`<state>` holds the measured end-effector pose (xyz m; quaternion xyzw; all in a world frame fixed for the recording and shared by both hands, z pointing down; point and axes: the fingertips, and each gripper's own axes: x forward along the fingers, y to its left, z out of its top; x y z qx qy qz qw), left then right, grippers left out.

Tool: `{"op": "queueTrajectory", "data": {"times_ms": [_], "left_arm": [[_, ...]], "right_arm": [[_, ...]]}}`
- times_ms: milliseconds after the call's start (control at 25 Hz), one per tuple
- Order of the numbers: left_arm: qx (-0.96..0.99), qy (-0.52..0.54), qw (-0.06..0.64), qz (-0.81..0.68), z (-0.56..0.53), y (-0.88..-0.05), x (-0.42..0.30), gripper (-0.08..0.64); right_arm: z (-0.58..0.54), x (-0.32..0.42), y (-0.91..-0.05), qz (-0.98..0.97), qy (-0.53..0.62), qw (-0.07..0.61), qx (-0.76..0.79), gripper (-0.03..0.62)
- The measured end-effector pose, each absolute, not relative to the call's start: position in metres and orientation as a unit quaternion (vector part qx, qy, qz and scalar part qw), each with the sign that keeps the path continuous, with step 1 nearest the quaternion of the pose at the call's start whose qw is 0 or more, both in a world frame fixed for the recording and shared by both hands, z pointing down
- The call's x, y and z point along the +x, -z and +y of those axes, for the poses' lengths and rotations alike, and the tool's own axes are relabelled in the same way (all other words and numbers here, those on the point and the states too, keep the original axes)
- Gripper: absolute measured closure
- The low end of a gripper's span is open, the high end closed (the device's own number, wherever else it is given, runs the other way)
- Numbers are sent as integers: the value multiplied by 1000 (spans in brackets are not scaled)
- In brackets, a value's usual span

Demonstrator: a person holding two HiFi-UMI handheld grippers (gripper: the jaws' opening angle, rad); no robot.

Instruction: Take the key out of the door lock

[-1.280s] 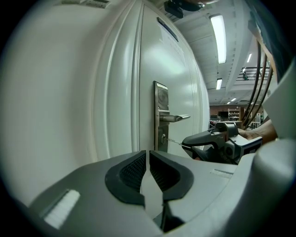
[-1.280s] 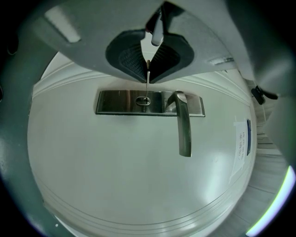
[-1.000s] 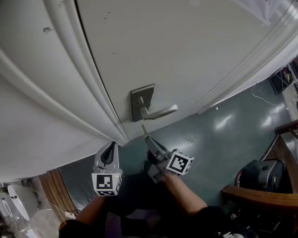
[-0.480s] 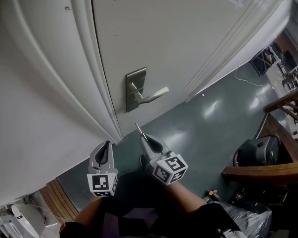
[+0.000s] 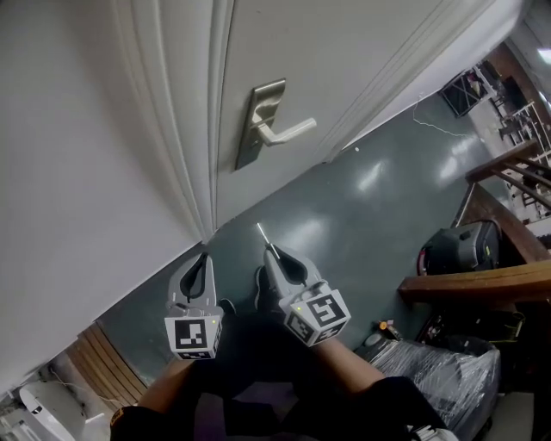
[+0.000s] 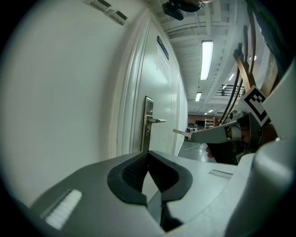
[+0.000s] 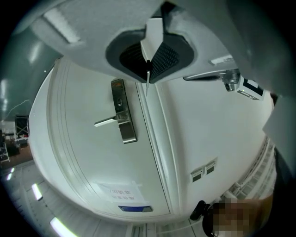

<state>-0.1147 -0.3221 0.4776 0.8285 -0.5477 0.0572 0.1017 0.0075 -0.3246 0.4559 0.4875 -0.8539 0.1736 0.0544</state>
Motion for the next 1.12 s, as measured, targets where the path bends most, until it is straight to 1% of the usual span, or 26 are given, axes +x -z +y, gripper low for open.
{"op": "queueTrajectory", "data": {"times_ms": [160, 320, 560, 880, 1120], "left_arm": [[830, -48, 114, -543, -311, -478, -117, 543], [831, -41, 102, -545, -300, -469, -120, 543], [833, -41, 106, -541, -278, -468, -115, 543], [849, -50, 113, -514, -236, -469, -68, 543], [858, -55, 89, -503, -194, -460, -22, 543]], "right_arm": [[-312, 13, -449, -847, -159, 63, 503, 577], [-303, 28, -442, -836, -148, 62, 524, 577], [-275, 30, -446, -834, -154, 71, 526, 577], [-222, 67, -451, -823, -158, 65, 542, 577], [-175, 111, -447, -819, -150, 49, 552, 577]]}}
